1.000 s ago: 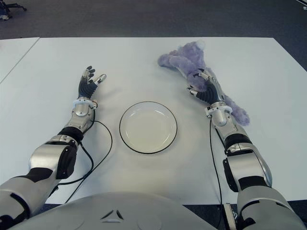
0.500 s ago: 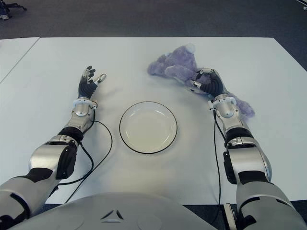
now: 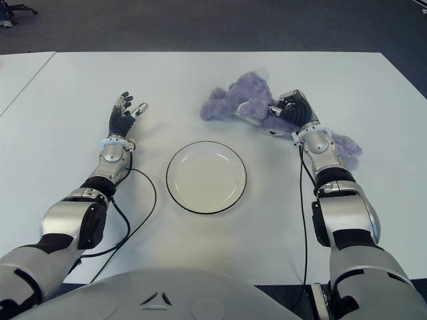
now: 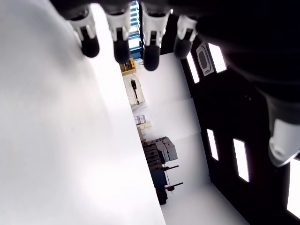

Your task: Put the doll into the plate.

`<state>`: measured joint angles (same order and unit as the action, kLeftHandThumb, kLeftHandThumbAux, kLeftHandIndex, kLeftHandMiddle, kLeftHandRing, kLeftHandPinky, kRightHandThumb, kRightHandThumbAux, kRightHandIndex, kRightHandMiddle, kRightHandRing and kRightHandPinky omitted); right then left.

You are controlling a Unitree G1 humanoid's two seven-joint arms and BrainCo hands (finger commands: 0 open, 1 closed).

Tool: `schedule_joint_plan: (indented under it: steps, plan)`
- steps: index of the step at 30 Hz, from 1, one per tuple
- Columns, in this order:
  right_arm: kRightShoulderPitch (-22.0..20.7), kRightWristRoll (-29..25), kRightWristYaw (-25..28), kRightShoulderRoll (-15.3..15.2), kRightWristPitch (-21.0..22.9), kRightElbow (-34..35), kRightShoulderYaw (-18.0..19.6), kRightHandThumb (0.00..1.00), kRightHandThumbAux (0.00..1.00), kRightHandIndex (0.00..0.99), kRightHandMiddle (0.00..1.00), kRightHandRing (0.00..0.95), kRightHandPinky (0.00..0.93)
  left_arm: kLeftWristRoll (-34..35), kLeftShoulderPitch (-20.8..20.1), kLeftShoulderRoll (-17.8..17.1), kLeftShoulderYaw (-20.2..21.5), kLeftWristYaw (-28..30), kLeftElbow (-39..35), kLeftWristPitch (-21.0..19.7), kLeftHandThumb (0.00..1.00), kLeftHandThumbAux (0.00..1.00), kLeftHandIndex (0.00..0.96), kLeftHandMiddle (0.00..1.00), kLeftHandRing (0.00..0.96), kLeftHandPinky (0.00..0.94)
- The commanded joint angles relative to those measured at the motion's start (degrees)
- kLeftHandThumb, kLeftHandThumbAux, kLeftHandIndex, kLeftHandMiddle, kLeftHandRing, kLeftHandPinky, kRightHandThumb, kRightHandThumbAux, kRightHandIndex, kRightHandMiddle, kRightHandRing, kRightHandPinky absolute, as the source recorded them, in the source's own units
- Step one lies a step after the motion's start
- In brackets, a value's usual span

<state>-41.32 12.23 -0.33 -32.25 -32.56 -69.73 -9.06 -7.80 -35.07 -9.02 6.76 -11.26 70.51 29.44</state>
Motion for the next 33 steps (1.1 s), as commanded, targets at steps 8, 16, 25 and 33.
schedule_joint_plan:
  steps: [8, 16, 25, 33]
  plan:
    - [1.94, 3.74, 2.90, 3.63, 10.86, -4.71, -2.83, 0.236, 0.657, 0.824, 0.878, 0.870, 0.874, 0.64, 11.71, 1.84, 1.25, 3.76, 6.96, -4.41, 0.000, 0.486, 0.118, 0.125, 0.075, 0.000]
    - [2.25, -0.41, 7.64, 3.76, 10.56, -3.83, 0.62, 0.205, 0.735, 0.835, 0.907, 0.902, 0.911, 0.76, 11.83, 1.74, 1.52, 4.39, 6.97, -4.31, 0.000, 0.483, 0.126, 0.129, 0.078, 0.000]
    - [10.84, -7.38, 17.73, 6.54, 6.98, 8.85, 2.99, 0.175, 0.786, 0.851, 0.929, 0.929, 0.932, 0.43, 11.72, 1.72, 1.24, 4.13, 6.99, -4.38, 0.000, 0.474, 0.127, 0.139, 0.082, 0.000]
    - [12.59, -7.36, 20.51, 5.40, 5.27, 12.49, 2.43, 0.188, 0.767, 0.846, 0.923, 0.923, 0.911, 0.19, 11.28, 2.05, 0.96, 3.66, 7.05, -5.13, 0.000, 0.479, 0.124, 0.136, 0.077, 0.000]
